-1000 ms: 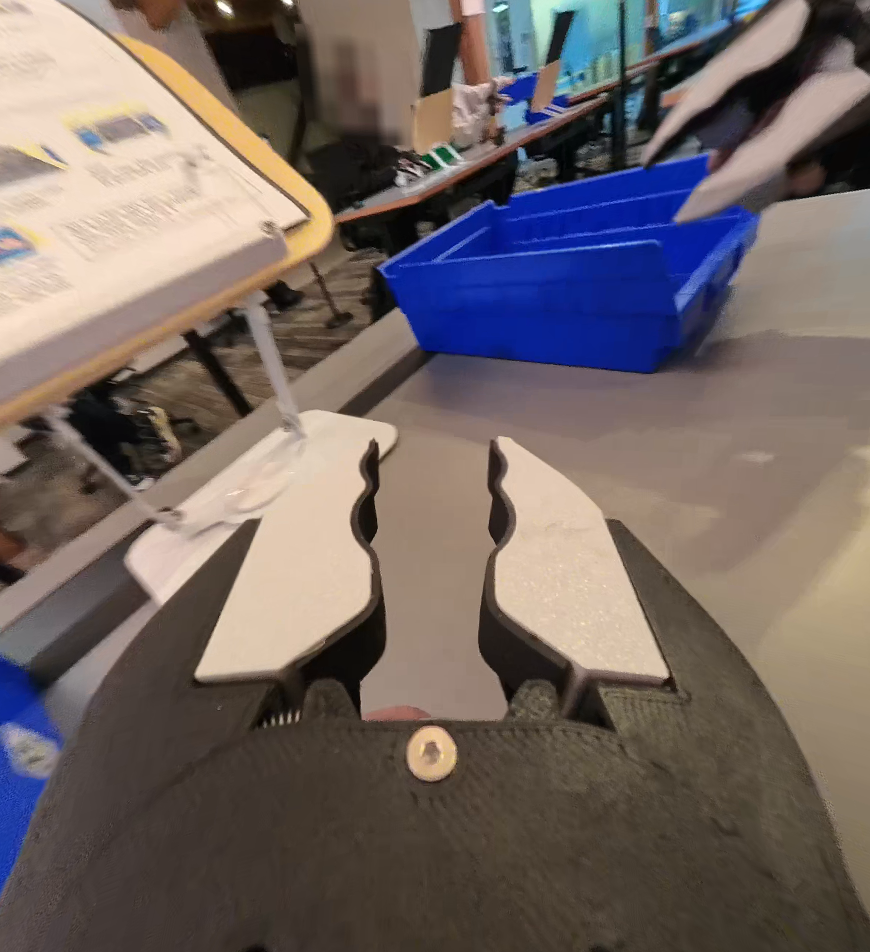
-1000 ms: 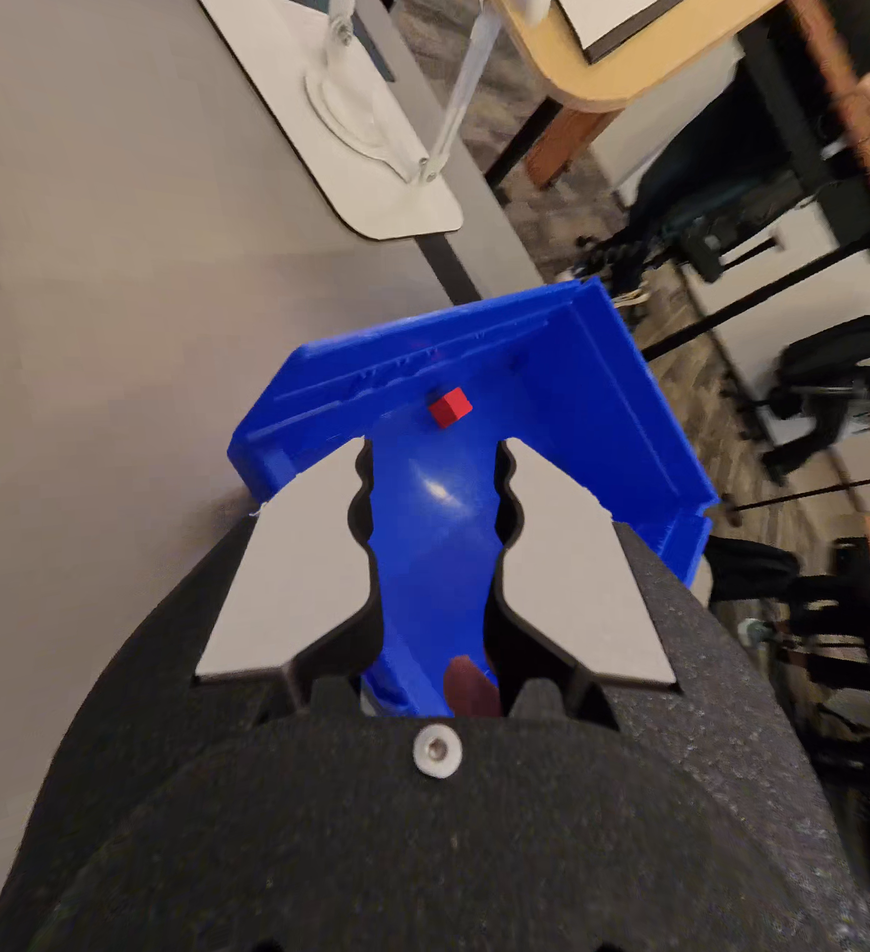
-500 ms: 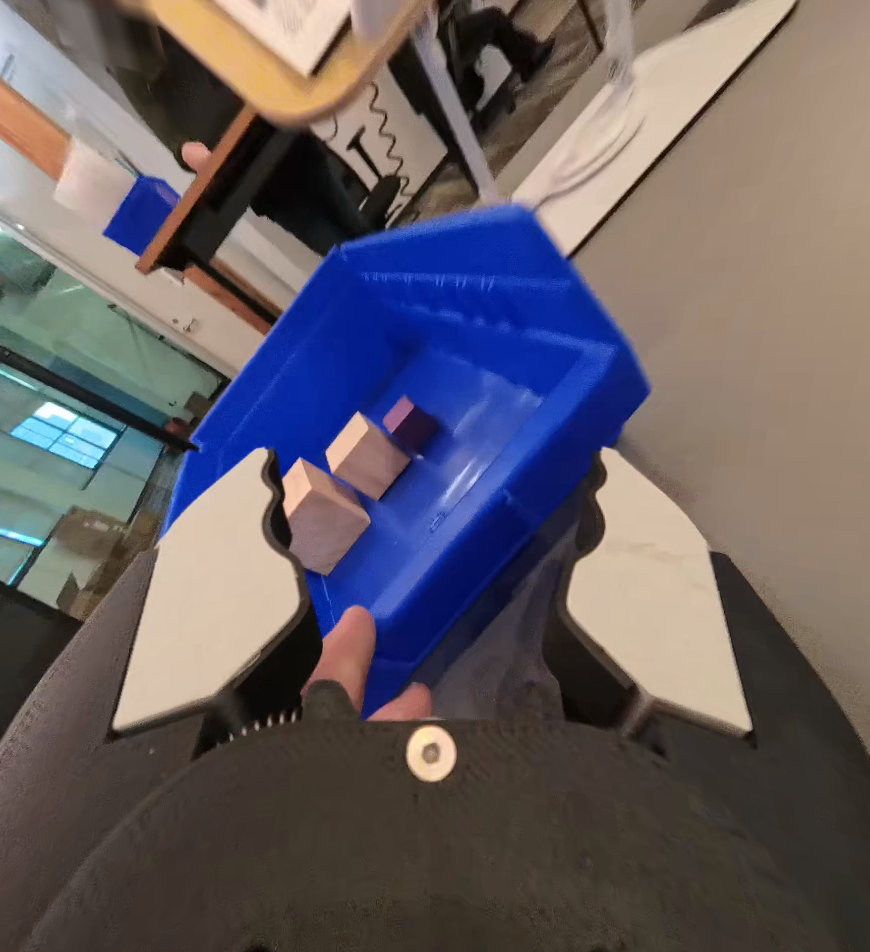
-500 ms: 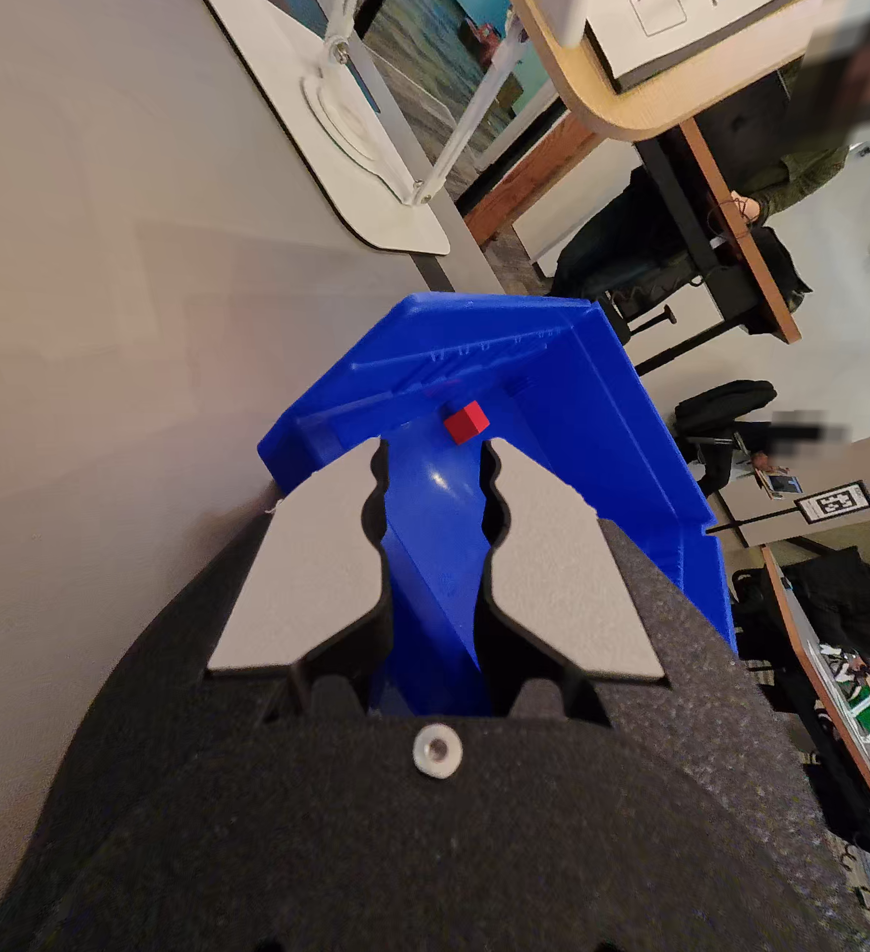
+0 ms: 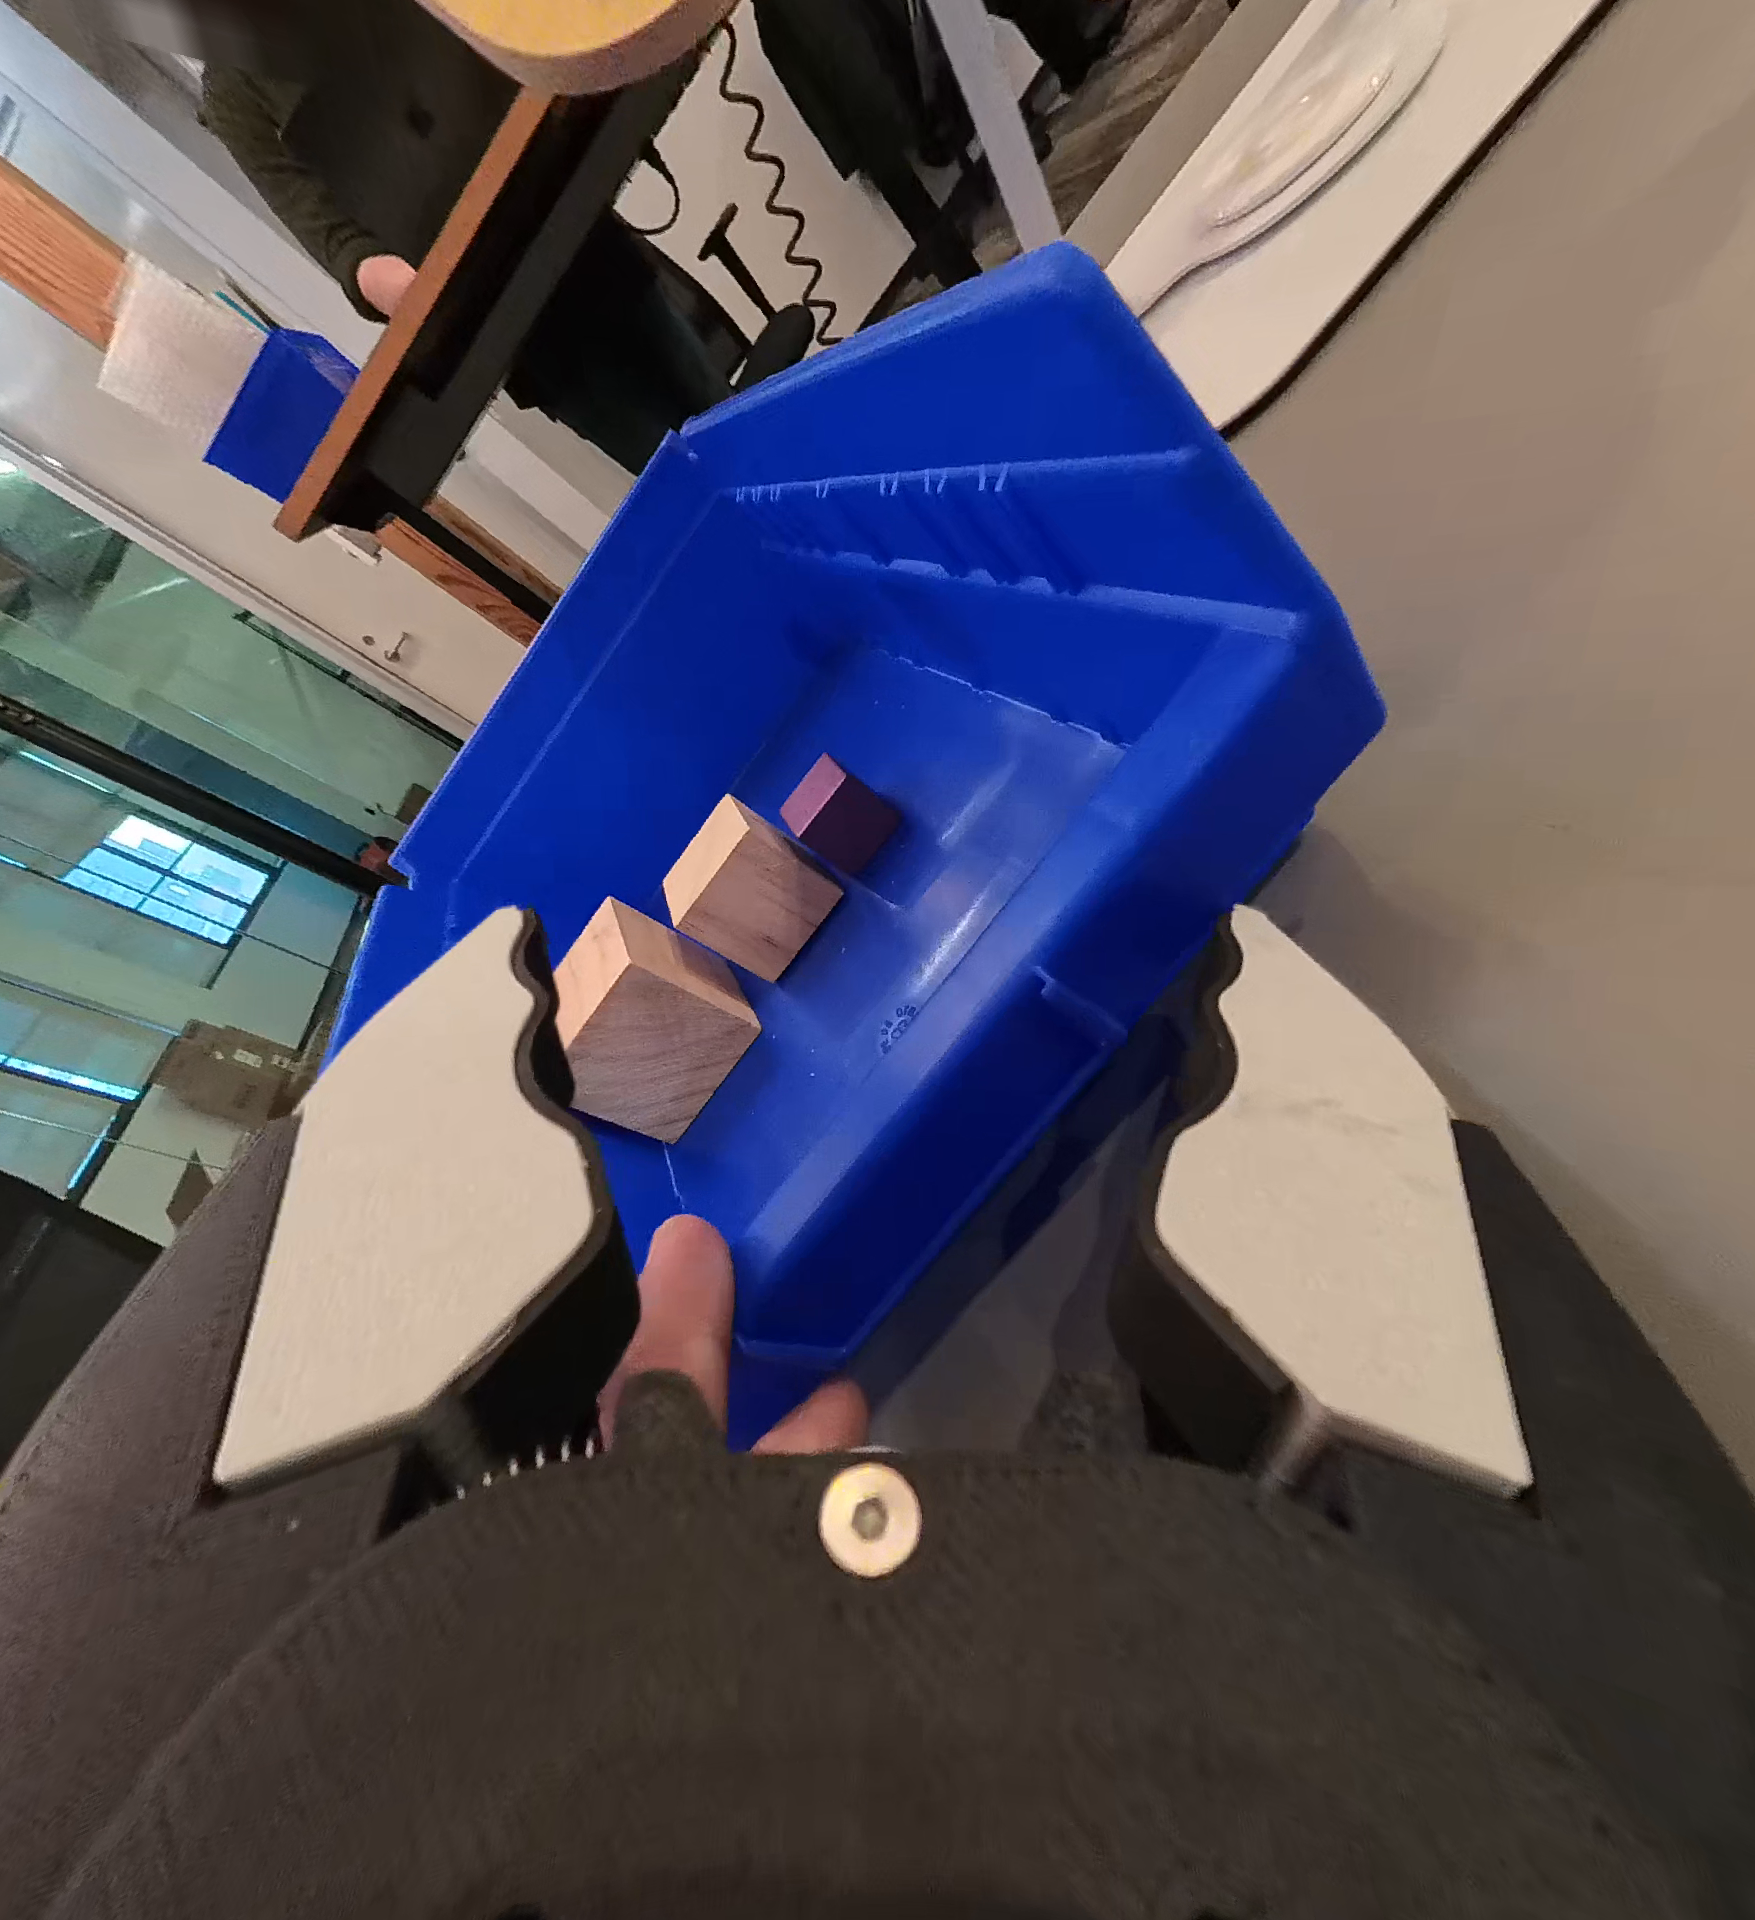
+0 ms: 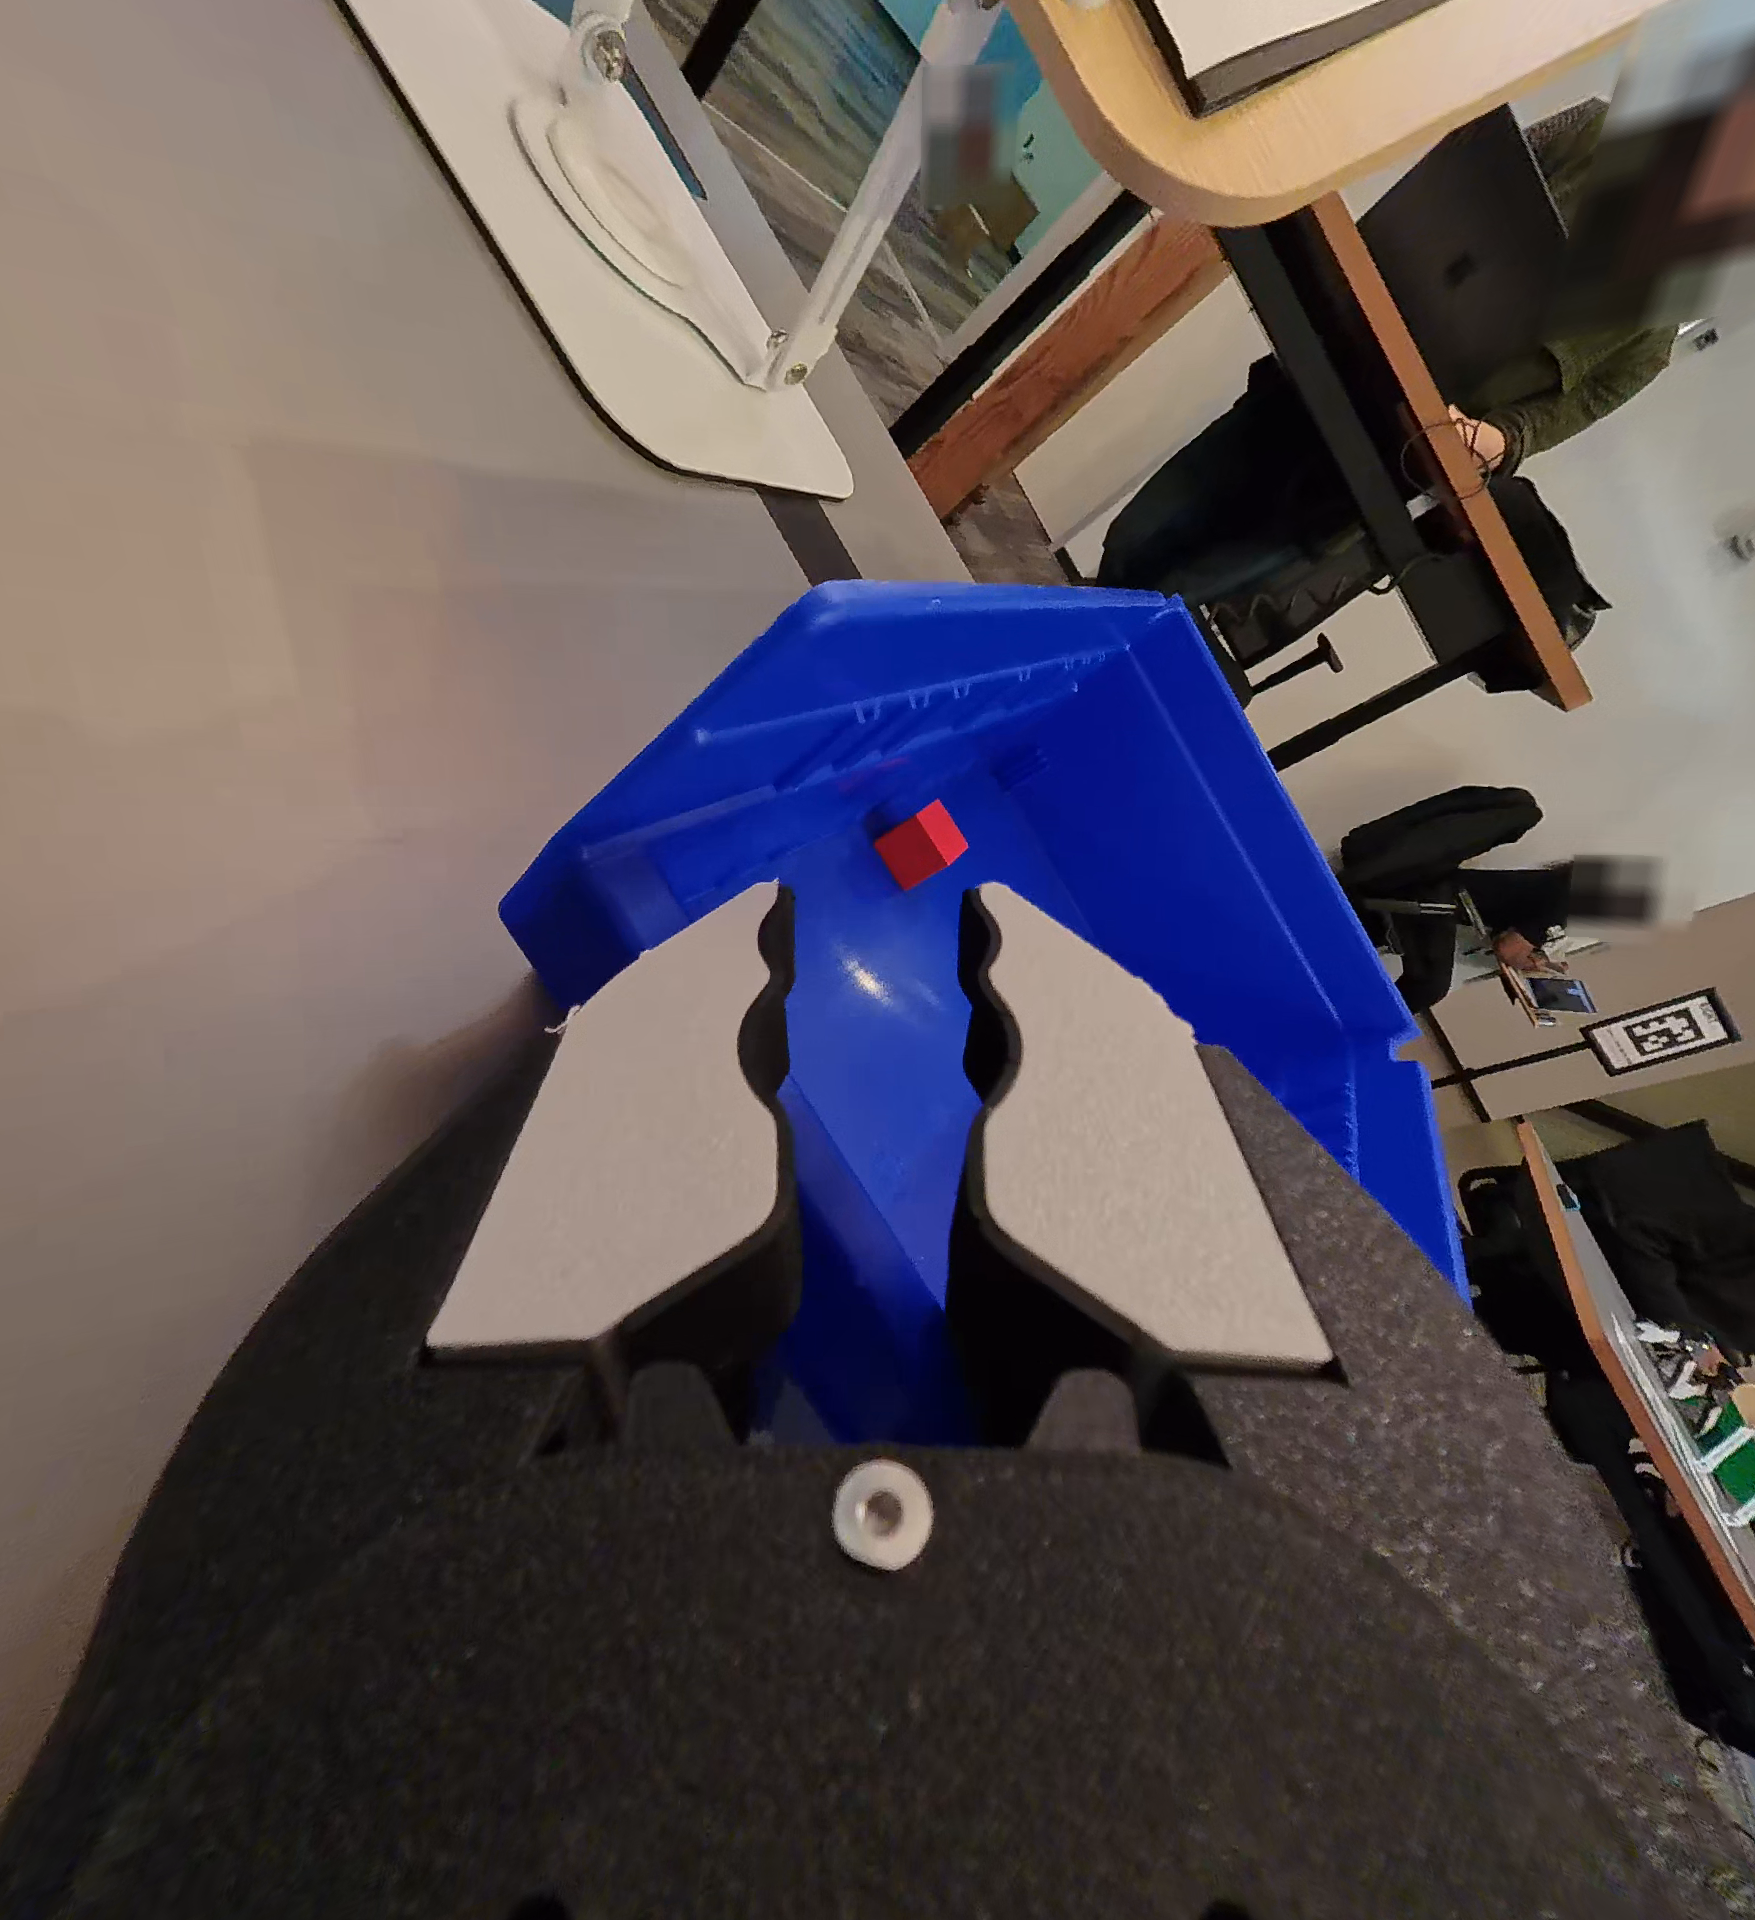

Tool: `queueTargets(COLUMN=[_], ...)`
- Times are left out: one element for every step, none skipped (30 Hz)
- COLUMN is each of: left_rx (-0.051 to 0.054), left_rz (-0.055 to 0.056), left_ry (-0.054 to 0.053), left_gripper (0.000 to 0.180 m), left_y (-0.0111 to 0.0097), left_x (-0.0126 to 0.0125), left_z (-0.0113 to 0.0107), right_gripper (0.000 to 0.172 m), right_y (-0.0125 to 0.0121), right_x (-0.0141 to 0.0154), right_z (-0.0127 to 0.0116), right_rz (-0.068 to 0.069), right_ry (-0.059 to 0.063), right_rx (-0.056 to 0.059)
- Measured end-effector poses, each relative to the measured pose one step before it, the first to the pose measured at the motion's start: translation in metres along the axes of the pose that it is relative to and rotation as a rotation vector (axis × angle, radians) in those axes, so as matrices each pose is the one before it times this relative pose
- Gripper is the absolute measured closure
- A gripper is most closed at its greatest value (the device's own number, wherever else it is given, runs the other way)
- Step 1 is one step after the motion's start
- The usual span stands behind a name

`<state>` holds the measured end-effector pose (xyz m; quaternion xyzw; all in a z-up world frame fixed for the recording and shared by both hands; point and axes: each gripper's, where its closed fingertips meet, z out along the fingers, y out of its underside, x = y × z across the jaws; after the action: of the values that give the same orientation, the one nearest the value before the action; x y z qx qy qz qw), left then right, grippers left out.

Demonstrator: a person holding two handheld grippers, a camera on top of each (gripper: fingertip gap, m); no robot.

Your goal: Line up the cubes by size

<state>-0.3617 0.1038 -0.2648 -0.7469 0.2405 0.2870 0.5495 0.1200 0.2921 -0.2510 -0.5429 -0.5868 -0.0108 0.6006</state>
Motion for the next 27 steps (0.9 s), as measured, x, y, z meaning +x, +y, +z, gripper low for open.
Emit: queueTargets(left_rx=[0.0040,0.0043,0.0074,0.0008,-0.0088,-0.0041,0.0025,0.0058,0.0029,0.0014,-0.0026,0.0026,0.0241,0.0325,0.0321,0.0188,0.0233,0.0249,0.0034,-0.0332,-0.0392,-0.0268,-0.0374,-0.0567,-0.0468,-0.0416,-0.0718], left_rz=[0.0013,0.0027,0.0063,-0.0024,-0.0041,0.0073,0.0106,0.0047,0.0070,0.0012,-0.0066,-0.0085,0.0013,0.0133,0.0182,0.0145,0.0011,0.0032,0.0086,0.0152,0.0163,0.0235,0.0154,0.0137,0.0443,0.0430,0.0077], left_ry=[-0.0027,0.0011,0.0032,0.0006,-0.0023,0.0092,0.0099,0.0023,0.0101,0.0126,0.0072,0.0102,0.0166,-0.0054,-0.0143,0.0004,0.0072,-0.0085,0.0232,0.0893,0.0634,0.0522,0.1084,0.0840,0.0271,0.0735,0.0684], left_gripper=[0.064,0.064,0.064,0.062,0.058,0.057,0.058,0.058,0.058,0.058,0.057,0.056,0.060,0.066,0.071,0.075,0.077,0.081,0.087,0.103,0.099,0.095,0.104,0.105,0.102,0.107,0.102], left_y=[0.00020,0.00095,0.00072,0.00126,0.00116,0.00042,0.00051,0.00082,0.00164,0.00132,0.00163,0.00075,-0.00348,-0.00737,-0.00954,-0.00982,-0.01173,-0.01189,-0.00855,-0.00207,0.00052,0.00107,0.00445,0.00820,0.00741,0.00807,0.01168], left_x=[-0.00174,-0.00106,-0.00101,-0.00214,-0.00280,-0.00045,-0.00003,-0.00130,-0.00074,-0.00107,-0.00159,0.00034,0.00165,-0.00245,-0.00603,-0.00715,-0.00945,-0.01393,-0.01037,-0.00110,-0.00397,-0.00450,0.00395,0.00045,-0.00568,0.00253,0.00138], left_z=[0.00075,0.00060,0.00023,-0.00020,-0.00004,-0.00048,-0.00097,-0.00152,-0.00123,-0.00129,-0.00117,-0.00146,-0.00359,-0.00560,-0.00590,-0.00438,-0.00350,-0.00240,0.00152,0.00538,0.00893,0.01100,0.01260,0.01437,0.01475,0.01480,0.01545], right_gripper=[0.142,0.142,0.142,0.141,0.141,0.141,0.141,0.141,0.141,0.142,0.143,0.143,0.142,0.143,0.143,0.143,0.144,0.145,0.145,0.145,0.145,0.145,0.145,0.145,0.145,0.145,0.145], right_y=[0.00074,-0.00010,-0.00030,-0.00026,-0.00151,-0.00301,-0.00379,-0.00417,-0.00553,-0.00670,-0.00755,-0.00779,-0.00892,-0.00971,-0.01013,-0.00979,-0.00914,-0.00843,-0.00840,-0.00784,-0.00717,-0.00643,-0.00562,-0.00479,-0.00375,-0.00219,-0.00234], right_x=[0.00133,0.00055,0.00020,0.00068,0.00163,0.00259,0.00259,0.00397,0.00518,0.00378,0.00267,0.00170,0.00123,0.00020,-0.00115,-0.00320,-0.00524,-0.00670,-0.00797,-0.00958,-0.01002,-0.00998,-0.01155,-0.01266,-0.01281,-0.01071,-0.00907], right_z=[0.00171,0.00139,0.00077,-0.00008,-0.00150,-0.00294,-0.00370,-0.00429,-0.00511,-0.00493,-0.00468,-0.00417,-0.00459,-0.00452,-0.00395,-0.00311,-0.00222,-0.00113,0.00005,0.00158,0.00299,0.00388,0.00483,0.00508,0.00489,0.00435,0.00335], right_rz=[-0.0002,-0.0025,-0.0055,-0.0043,0.0031,0.0073,-0.0010,-0.0153,-0.0147,0.0027,0.0150,0.0107,-0.0081,-0.0102,-0.0010,0.0048,0.0073,0.0089,0.0105,0.0154,0.0186,0.0232,0.0318,0.0312,0.0171,0.0129,0.0109], right_ry=[-0.0004,-0.0010,0.0009,0.0085,0.0161,0.0196,0.0160,0.0209,0.0249,0.0115,0.0059,0.0096,0.0161,0.0132,0.0047,-0.0047,-0.0125,-0.0157,-0.0186,-0.0260,-0.0268,-0.0246,-0.0379,-0.0466,-0.0462,-0.0372,-0.0310], right_rx=[0.0006,0.0005,0.0009,0.0010,0.0107,0.0146,0.0089,0.0028,0.0079,0.0132,0.0157,0.0134,0.0158,0.0187,0.0194,0.0198,0.0197,0.0199,0.0235,0.0224,0.0223,0.0226,0.0193,0.0180,0.0181,0.0109,0.0150])
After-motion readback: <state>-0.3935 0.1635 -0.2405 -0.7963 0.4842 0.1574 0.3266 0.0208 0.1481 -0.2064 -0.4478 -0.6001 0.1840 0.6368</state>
